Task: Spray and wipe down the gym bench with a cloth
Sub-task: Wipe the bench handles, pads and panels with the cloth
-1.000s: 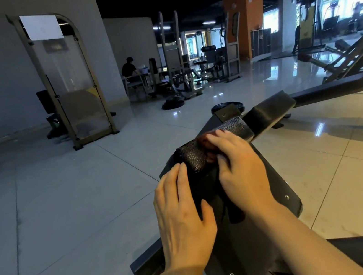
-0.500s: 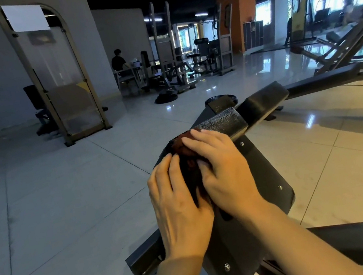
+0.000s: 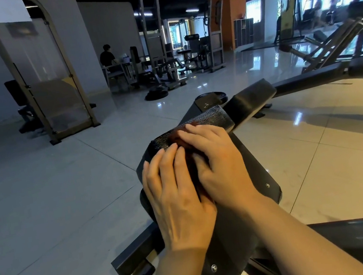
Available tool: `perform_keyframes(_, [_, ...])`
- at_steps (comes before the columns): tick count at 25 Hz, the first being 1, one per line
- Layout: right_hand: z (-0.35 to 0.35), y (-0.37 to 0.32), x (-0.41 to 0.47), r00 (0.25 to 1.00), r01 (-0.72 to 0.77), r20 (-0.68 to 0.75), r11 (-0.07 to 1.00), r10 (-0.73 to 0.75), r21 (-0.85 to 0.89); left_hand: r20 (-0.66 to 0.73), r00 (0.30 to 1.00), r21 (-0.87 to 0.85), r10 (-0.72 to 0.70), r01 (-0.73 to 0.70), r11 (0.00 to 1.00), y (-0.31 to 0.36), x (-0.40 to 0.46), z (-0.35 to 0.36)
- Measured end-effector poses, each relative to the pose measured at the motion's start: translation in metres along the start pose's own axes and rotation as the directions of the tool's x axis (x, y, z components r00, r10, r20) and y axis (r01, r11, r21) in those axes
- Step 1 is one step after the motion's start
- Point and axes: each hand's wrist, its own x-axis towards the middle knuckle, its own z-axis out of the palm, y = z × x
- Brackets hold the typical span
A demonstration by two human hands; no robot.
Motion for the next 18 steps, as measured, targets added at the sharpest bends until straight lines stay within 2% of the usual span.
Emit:
perform_keyframes(3, [-0.010,0.029,0.010,1.000,-0.029,-0.010,1.000,0.029,0.000,-0.004,0.999,0.043,0.049,-0.049,0.998,0.005,0.001,0.009])
perform_keyframes(7, [-0.020,0.063,0.019,0.968,-0.224,-0.102,0.972,0.230,0.071,0.025,0.996,0.078,0.084,-0.085,0.993,0.010,0.002,0.020])
perform_keyframes(9, [-0.019,0.060,0.017,0.973,-0.203,-0.096,0.977,0.208,0.061,0.021,0.997,0.097,0.072,-0.074,0.993,0.010,0.003,0.027])
perform_keyframes(14, [-0.022,0.056,0.016,1.000,0.017,0.023,0.998,-0.018,0.059,-0.055,0.998,0.163,0.035,-0.026,0.986,0.013,0.006,0.041])
perform_keyframes(18, [-0.026,0.083,0.029,0.997,-0.046,-0.061,0.997,0.050,0.061,-0.110,0.994,0.211,0.030,-0.006,0.977,0.012,0.007,0.051])
